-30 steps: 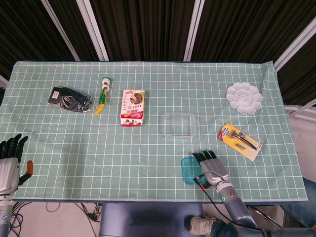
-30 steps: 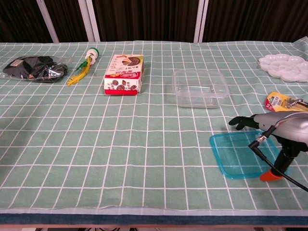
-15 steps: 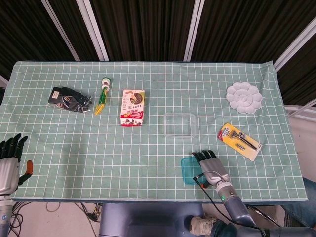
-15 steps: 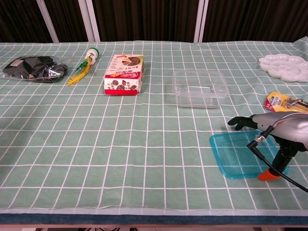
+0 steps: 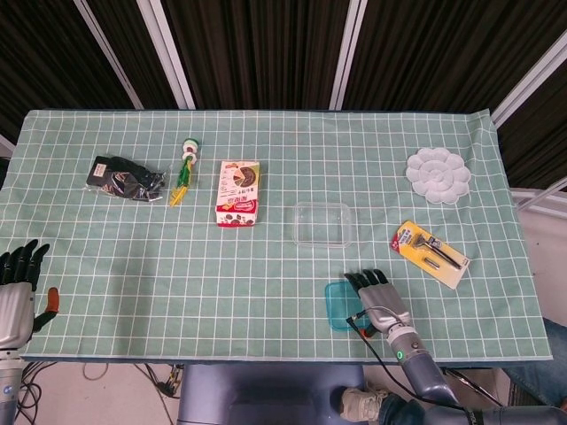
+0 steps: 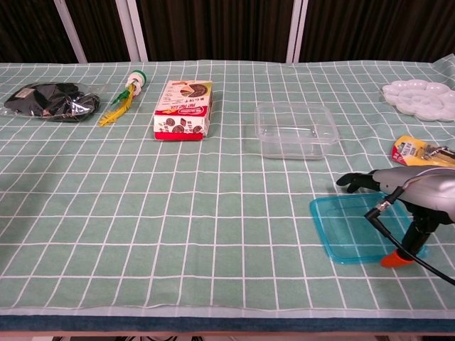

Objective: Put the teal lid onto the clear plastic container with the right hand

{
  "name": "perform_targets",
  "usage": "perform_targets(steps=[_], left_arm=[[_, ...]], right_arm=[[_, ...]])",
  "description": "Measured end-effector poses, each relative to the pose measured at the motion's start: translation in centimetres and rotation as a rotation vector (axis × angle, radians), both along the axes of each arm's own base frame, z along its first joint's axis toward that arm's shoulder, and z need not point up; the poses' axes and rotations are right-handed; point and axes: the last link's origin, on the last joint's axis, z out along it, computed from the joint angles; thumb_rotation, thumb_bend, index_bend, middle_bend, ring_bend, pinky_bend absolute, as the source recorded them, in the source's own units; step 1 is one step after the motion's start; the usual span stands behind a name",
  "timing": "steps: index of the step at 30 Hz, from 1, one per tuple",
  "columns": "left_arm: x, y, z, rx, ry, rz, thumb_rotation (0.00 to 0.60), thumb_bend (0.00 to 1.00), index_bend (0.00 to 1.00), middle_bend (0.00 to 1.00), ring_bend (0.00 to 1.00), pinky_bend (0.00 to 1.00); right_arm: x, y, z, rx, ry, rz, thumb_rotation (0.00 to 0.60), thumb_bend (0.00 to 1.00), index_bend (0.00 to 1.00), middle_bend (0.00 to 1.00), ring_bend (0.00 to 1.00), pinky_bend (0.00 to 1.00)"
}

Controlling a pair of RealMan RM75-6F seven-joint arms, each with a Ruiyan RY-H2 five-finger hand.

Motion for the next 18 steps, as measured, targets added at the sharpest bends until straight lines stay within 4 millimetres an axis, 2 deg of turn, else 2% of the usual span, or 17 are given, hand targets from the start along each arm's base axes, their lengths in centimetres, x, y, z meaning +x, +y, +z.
perform_targets(steps=[18], left_arm=[[-0.01,-0.02,0.0,0.0,0.001,0.0,0.6,0.54,0.08,0.0,0.0,0.0]], right_arm=[[-0.07,0.31,-0.08,-0.008,-0.011,0.001,0.6,0.16,0.0,0.18,0.0,0.0]])
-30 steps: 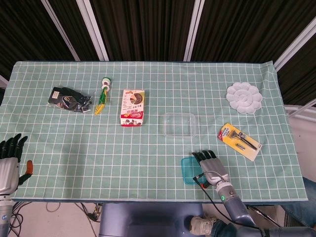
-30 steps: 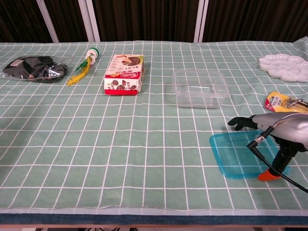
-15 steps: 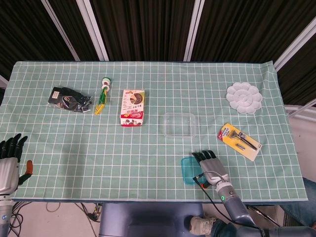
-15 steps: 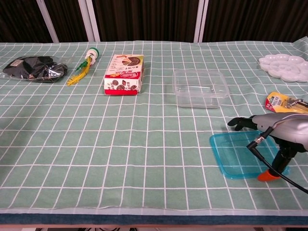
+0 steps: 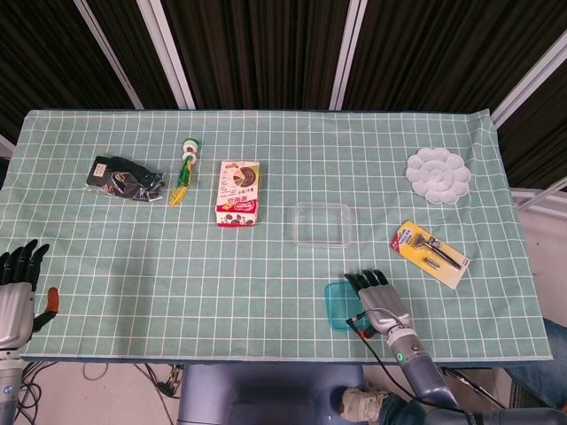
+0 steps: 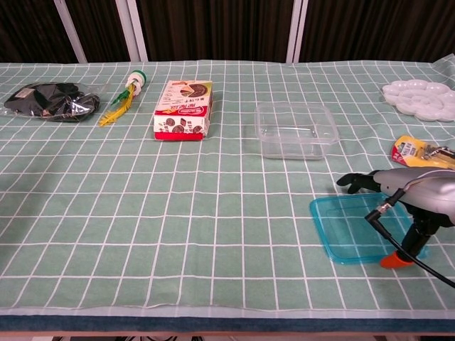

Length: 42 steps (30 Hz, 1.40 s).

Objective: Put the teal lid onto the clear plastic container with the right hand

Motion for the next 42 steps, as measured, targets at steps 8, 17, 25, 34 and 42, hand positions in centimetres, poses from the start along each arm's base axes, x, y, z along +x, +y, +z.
perform_targets(steps=[8,17,25,34,42], left_arm=[[-0.01,0.0,-0.02,0.0,0.001,0.001,0.6,0.54,0.08,0.0,0.0,0.0],[-0.01,-0.02,-0.03,-0.002,0.0,0.002,0.6,0.54,0.08,0.0,0.0,0.0],[-0.04,0.0,-0.02,-0.003,0.0,0.004,0.6,0.54,0.08,0.0,0.0,0.0],[-0.03,0.0,0.02,-0.003,-0.002,0.004,0.6,0.54,0.08,0.0,0.0,0.0],[-0.03,0.0,0.04,-0.002,-0.003,0.004,0.6,0.54,0.08,0.0,0.0,0.0]], right_arm=[[-0.11,0.04,-0.11,0.004,0.003,-0.001,0.6,0.16,0.0,0.2,0.0,0.0],[-0.1,-0.03,-0.24,0.016,0.014,0.002,0.6,0.16,0.0,0.24,0.0,0.0],[-0.13,-0.22,-0.5,0.033,0.024,0.001,0.6,0.16,0.0,0.27,0.0,0.0],[0.05,-0.66,-0.67,0.036,0.013,-0.012,0.6,0.16,0.0,0.35,0.03,0.0],[0.35,-0.77,-0.71,0.023,-0.024,-0.006,0.6,0.16,0.0,0.45,0.09,0.0]])
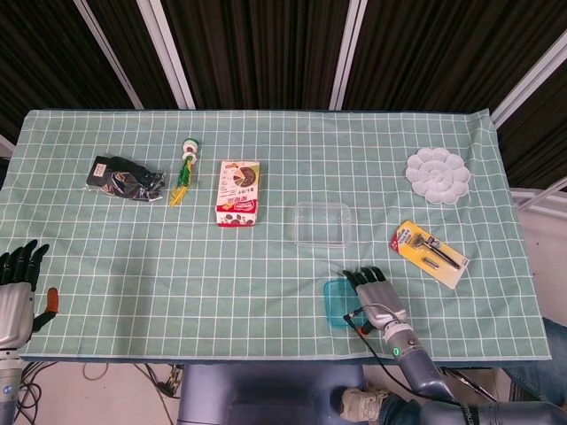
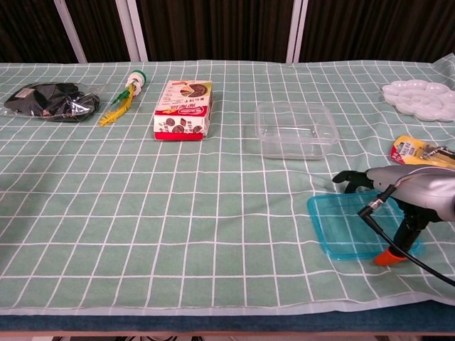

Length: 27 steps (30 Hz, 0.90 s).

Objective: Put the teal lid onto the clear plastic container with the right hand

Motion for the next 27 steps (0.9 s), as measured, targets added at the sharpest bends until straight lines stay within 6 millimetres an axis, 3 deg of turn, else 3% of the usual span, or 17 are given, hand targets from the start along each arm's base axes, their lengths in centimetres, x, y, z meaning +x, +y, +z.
perform_targets(steps=[27], left_arm=[[0.0,0.0,0.0,0.0,-0.002,0.001,0.6,0.54,0.08,0.0,0.0,0.0]], right_arm=[[0.4,0.1,1.7,-0.069,-0.031,0.04,0.6,0.16,0.0,0.47,0.1,0.0]])
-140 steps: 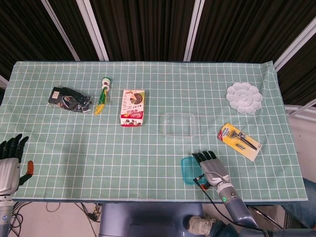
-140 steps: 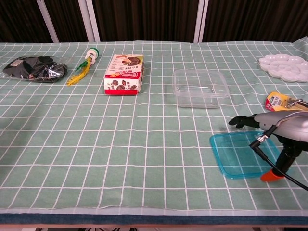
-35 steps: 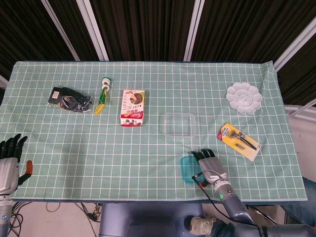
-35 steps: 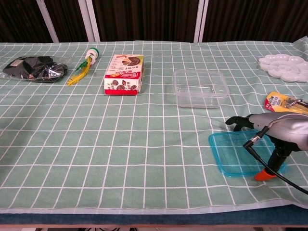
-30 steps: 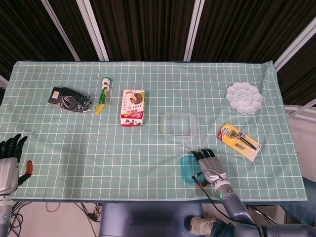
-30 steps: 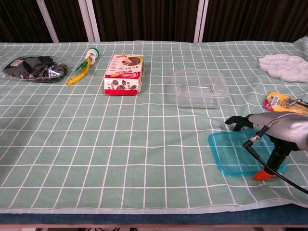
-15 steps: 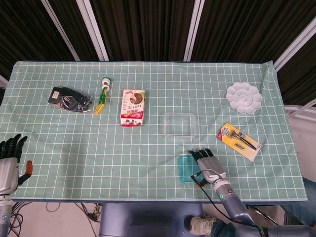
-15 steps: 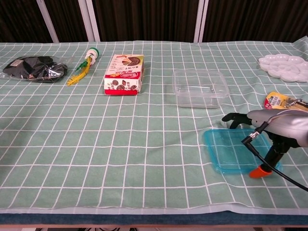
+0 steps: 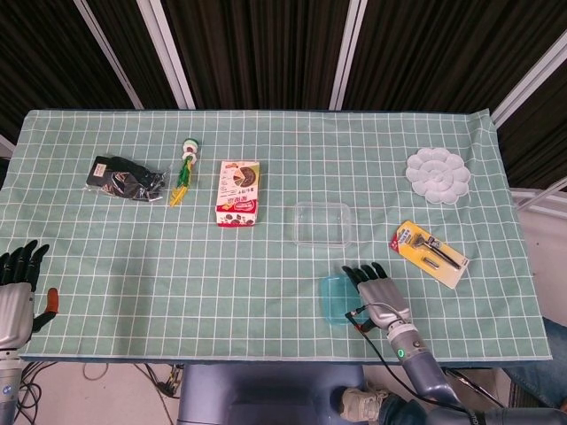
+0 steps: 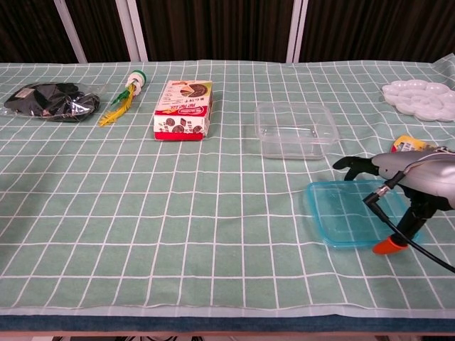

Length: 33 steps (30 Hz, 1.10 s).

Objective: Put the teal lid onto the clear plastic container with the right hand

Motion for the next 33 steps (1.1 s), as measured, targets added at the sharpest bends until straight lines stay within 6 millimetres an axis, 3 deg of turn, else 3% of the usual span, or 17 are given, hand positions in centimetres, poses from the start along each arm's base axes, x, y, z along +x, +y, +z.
perform_targets(steps=[10,21,33], left_arm=[[0.1,-0.1,0.0,-0.001,-0.001,-0.006,0.6,0.54,0.08,0.0,0.0,0.0],[0.2,-0.1,0.0,0.0,-0.005,-0.01,0.6,0.54,0.08,0.0,0.0,0.0],[0.2,0.1,0.2,0.002,-0.017,-0.003,0.6,0.54,0.08,0.0,0.0,0.0]], right_arm=[[1.0,-0.4,3.2,-0.028,-0.003,0.01,0.6,0.16,0.0,0.47,0.1,0.0],[4.2,-3.2,8.6,-0.104,-0.031,0.019,0.6,0.16,0.0,0.47,0.1,0.0],[7.5,-7.1,9.1,-0.081,-0.006,-0.002,0.6,0.16,0.0,0.47,0.1,0.0]])
